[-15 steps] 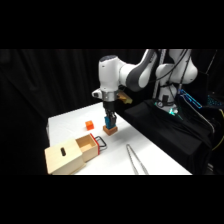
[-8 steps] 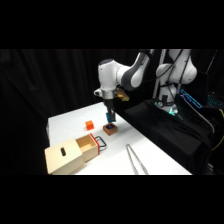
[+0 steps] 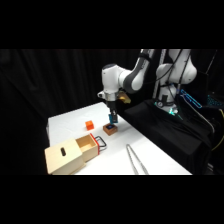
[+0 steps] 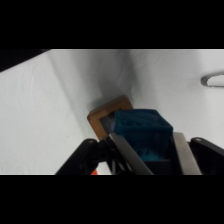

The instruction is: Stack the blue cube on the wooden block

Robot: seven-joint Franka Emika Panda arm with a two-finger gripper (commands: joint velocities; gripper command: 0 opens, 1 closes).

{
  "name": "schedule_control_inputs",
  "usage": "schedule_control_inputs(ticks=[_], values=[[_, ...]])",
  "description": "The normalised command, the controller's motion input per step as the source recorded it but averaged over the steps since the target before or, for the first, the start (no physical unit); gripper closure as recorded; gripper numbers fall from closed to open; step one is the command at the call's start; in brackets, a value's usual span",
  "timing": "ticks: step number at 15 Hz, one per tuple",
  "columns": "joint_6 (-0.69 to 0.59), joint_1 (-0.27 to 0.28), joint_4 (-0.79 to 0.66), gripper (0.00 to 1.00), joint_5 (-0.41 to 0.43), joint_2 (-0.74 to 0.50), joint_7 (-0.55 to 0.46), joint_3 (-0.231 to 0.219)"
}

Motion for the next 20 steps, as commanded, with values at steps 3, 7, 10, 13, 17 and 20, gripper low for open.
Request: schedule_control_inputs(ticks=[3,7,10,13,17,20], values=[[0.34,-0.005,-0.06,0.74,0.106,0.1,-0.1,0.0],[0.37,0.027,-0.01,0.74,0.004,0.16,-0.01,-0.039],[0.29,0.057,0.02,0.74,-0.02,0.14,0.02,-0.084],[0.22,0.069,0.02,0.74,-0.013,0.1,0.02,-0.107],[0.2,0.071,0.02,0.74,-0.007,0.08,0.01,-0.116],[0.14,0.085,0.03,0.24,0.001,0.04,0.01,-0.099]])
